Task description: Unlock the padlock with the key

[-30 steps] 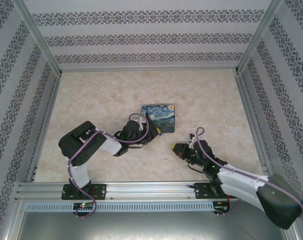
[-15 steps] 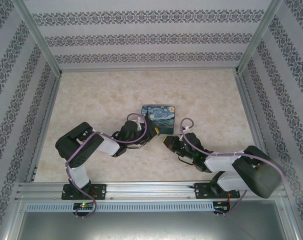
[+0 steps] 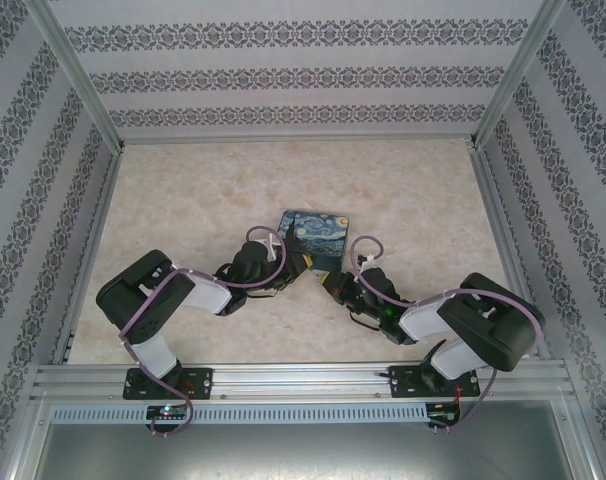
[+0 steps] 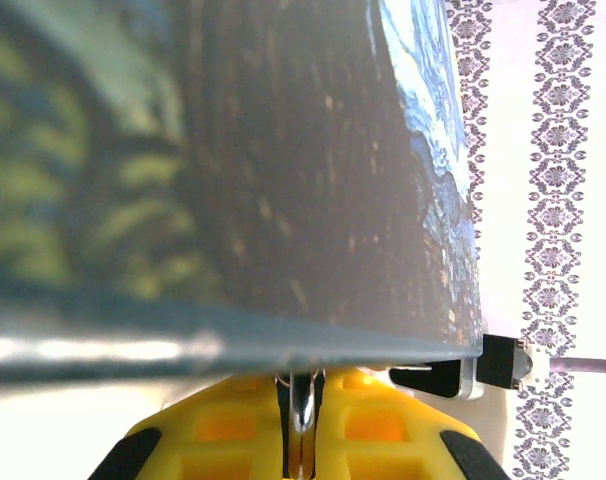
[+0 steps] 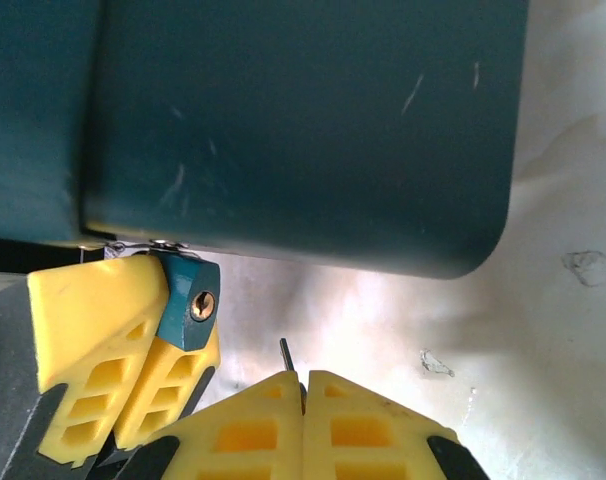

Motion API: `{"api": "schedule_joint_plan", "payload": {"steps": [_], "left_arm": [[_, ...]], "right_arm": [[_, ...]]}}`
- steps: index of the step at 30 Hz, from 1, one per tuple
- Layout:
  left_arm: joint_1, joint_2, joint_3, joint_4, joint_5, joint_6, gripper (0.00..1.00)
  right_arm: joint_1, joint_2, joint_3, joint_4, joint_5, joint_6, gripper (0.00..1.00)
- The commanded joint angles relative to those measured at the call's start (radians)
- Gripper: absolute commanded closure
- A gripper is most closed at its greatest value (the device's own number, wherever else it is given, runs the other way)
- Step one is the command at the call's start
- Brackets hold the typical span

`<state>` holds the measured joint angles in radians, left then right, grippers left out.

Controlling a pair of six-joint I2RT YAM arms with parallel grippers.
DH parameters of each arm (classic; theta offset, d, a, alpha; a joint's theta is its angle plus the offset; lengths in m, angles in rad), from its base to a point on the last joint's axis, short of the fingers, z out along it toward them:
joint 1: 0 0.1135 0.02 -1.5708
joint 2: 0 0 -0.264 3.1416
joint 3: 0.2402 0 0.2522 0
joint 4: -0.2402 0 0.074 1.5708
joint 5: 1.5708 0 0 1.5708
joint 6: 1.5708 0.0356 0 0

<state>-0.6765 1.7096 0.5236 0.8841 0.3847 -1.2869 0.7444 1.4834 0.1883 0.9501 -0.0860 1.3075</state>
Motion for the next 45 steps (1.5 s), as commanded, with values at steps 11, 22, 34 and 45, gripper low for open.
{"api": "schedule_joint_plan", "payload": {"steps": [11,22,34,45], "left_arm": [[0.023,-0.021,-0.006,0.040,0.022,-0.002,1.00],[0.031,0.051,-0.019,0.162,0.042,-0.088,1.00],[0.031,0.039,-0.016,0.138,0.041,-0.078,1.00],[0.031,0.029,-0.011,0.126,0.039,-0.074,1.00]], "right_arm": [[0.010,-0.009,0.034,0.045,0.038,0.006,1.00],[0.009,-0.009,0.042,0.045,0.037,0.006,1.00],[0.005,0.006,0.057,0.050,0.026,0.004,1.00],[0.005,0.021,0.047,0.058,0.031,0.012,1.00]]}}
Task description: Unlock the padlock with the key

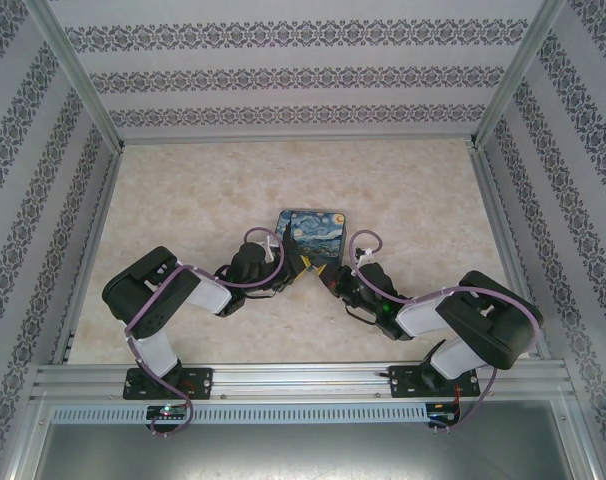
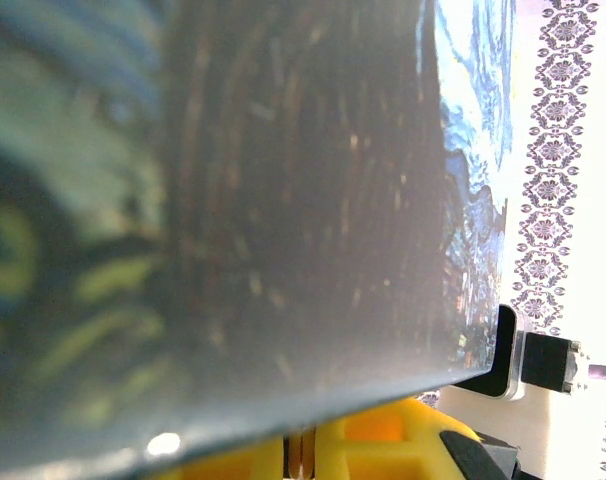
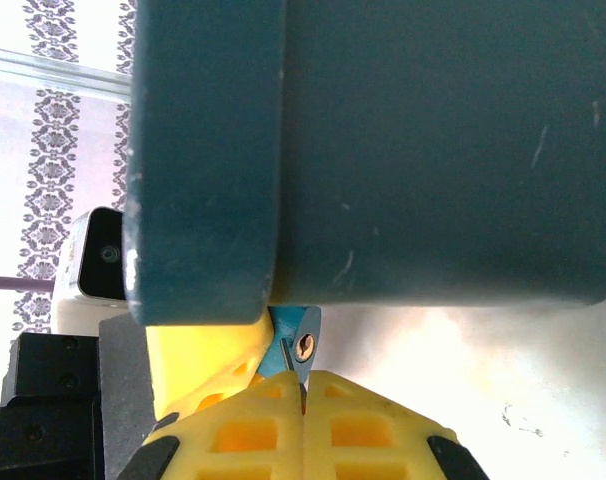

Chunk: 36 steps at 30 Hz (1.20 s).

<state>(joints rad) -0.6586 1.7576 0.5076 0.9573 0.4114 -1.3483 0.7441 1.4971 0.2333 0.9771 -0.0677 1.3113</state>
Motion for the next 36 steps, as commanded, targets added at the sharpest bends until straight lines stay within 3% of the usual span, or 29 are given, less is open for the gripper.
{"api": "schedule_joint_plan", "payload": {"steps": [1,36], "left_arm": [[0.013,-0.020,0.006,0.050,0.013,-0.014,1.00],[0.013,-0.049,0.027,-0.001,0.018,0.006,1.00]], "right_arm": [[0.005,0.006,-0.003,0.029,0.014,0.008,1.00],[0.006,0.045,0.014,0.026,-0.006,0.020,1.00]]}}
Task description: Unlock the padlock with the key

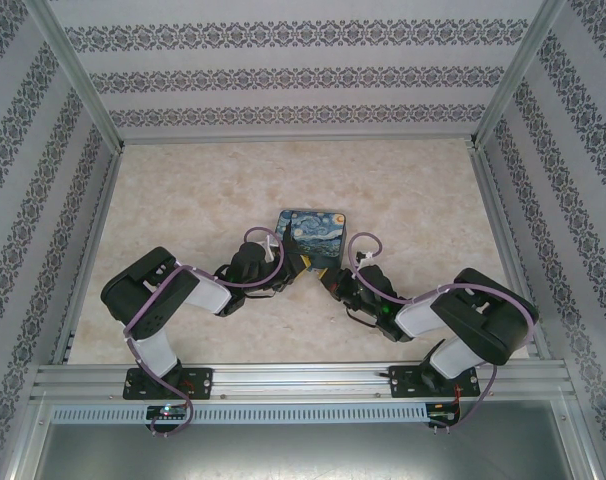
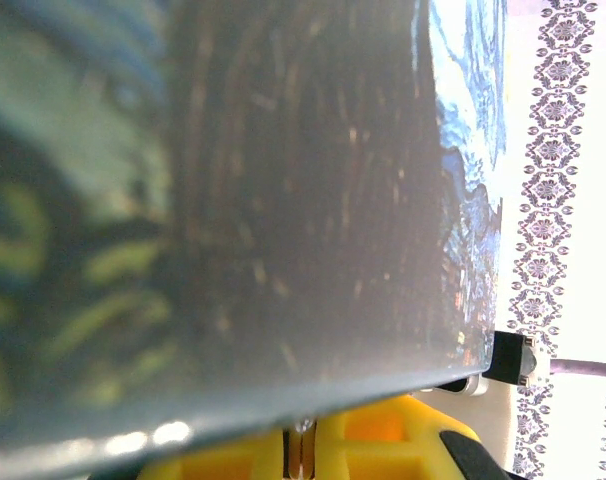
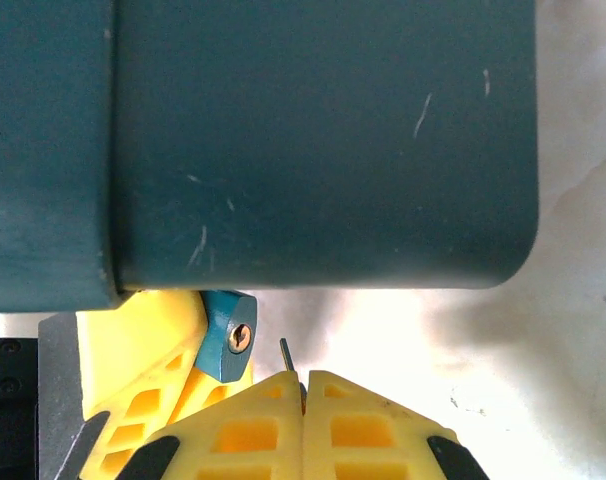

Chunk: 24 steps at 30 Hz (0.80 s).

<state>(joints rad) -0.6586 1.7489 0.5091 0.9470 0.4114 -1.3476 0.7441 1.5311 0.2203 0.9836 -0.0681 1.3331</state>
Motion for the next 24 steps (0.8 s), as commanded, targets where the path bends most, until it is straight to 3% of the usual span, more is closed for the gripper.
{"api": "schedule_joint_plan", "payload": {"steps": [1,24], "left_arm": [[0.013,-0.040,0.025,0.010,0.017,0.006,1.00],[0.012,-0.046,0.031,-0.013,0.019,0.018,1.00]], "right_arm": [[0.007,0.013,0.032,0.020,-0.007,-0.002,1.00],[0.005,-0.009,0.063,0.010,-0.028,-0.006,1.00]]}}
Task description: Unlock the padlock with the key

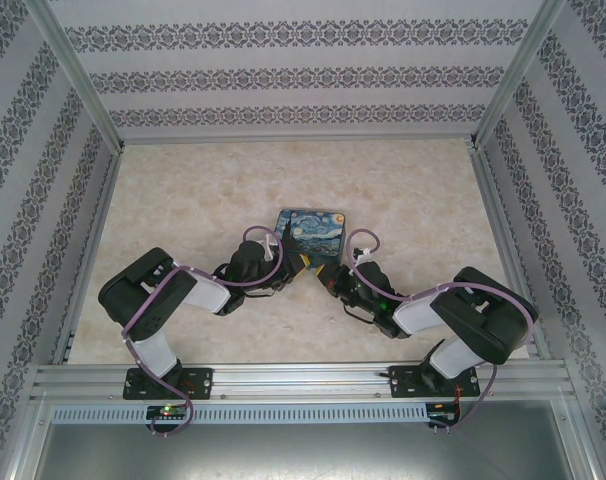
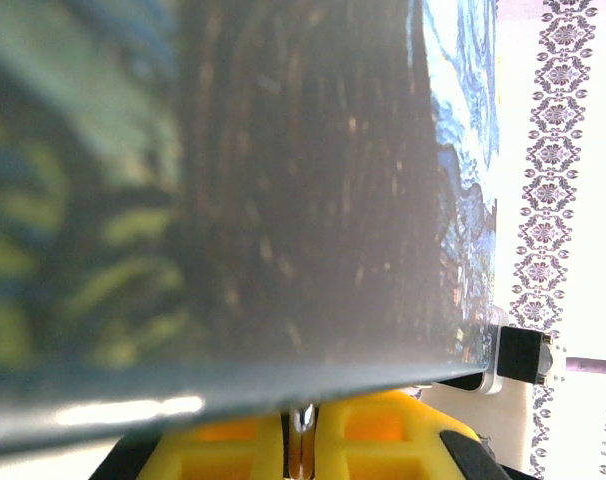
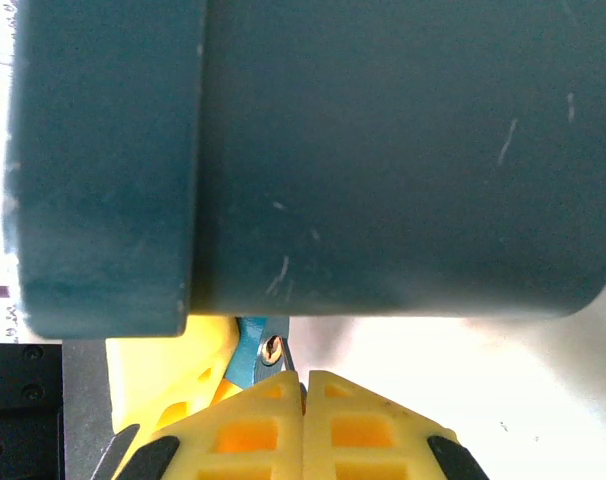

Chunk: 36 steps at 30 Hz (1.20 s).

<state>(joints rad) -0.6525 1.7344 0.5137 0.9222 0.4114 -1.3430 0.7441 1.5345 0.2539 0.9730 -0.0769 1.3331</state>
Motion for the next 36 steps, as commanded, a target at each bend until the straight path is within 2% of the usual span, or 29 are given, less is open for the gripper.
{"api": "schedule_joint_plan", "payload": {"steps": [1,36], "left_arm": [[0.007,-0.031,0.027,0.012,0.019,0.015,1.00],[0.007,-0.022,0.031,0.013,0.023,0.011,1.00]], "right_arm": [[0.003,-0.013,0.030,0.023,-0.021,-0.005,1.00],[-0.002,-0.046,0.022,0.013,-0.030,-0.008,1.00]]}}
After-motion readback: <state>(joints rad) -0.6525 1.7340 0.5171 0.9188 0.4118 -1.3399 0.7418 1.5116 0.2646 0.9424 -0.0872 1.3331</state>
